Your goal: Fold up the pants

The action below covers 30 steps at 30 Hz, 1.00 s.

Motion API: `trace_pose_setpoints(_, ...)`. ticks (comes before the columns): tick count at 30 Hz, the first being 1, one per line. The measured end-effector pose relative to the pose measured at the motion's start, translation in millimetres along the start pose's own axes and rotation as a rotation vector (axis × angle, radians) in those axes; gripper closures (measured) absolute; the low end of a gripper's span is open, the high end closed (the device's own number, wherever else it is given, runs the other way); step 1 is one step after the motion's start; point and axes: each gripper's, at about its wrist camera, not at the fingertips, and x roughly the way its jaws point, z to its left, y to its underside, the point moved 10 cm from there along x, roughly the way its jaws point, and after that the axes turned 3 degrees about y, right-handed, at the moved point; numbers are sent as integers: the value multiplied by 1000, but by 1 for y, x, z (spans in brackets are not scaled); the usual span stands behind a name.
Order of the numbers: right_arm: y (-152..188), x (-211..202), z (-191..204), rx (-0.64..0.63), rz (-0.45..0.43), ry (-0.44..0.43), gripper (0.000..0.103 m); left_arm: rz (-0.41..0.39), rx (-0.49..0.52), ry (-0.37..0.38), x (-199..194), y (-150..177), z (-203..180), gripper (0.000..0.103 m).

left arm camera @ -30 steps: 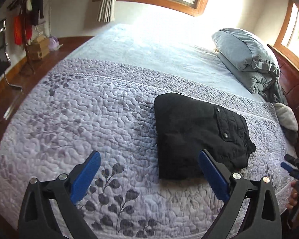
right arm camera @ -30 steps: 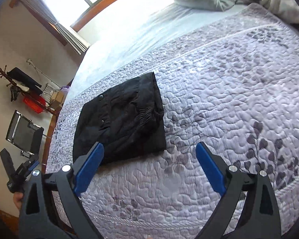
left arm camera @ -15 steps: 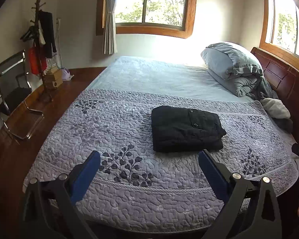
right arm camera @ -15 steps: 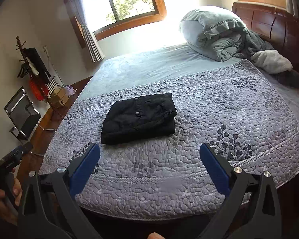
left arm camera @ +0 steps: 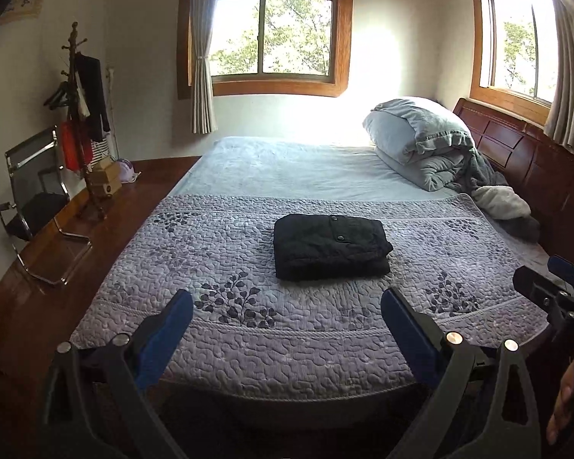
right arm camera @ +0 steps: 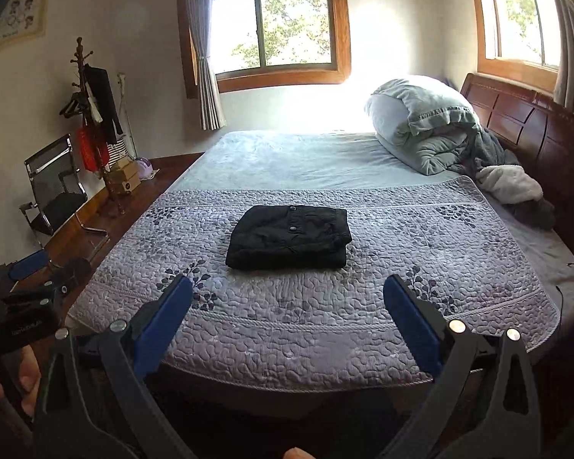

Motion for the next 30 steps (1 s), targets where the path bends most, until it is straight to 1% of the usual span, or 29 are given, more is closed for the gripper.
trace_pose_setpoints(4, 1, -19, 10, -23, -36, 7, 3, -8, -11, -2, -18, 11, -2, 4)
trace_pose_setpoints(10, 11, -33, 22, -27, -43, -8, 3, -20, -11, -2, -34, 22, -3, 4)
trace_pose_setpoints(13, 13, -41, 26, -28, -53, -4, 3, -23, -26, 39, -40, 25, -4, 4)
trace_pose_setpoints(15, 14, -44, 28, -28, -59, -2, 3, -26, -29, 42, -43, 26, -4, 4)
trace_pose_setpoints(23, 14, -46, 30, -21, -59, -16, 3, -32, -8, 9, -54, 25, -1, 4)
trace_pose_setpoints(30, 9, -37, 33, -26, -43, -35, 3, -39, -23, 7, -55, 17, 2, 4)
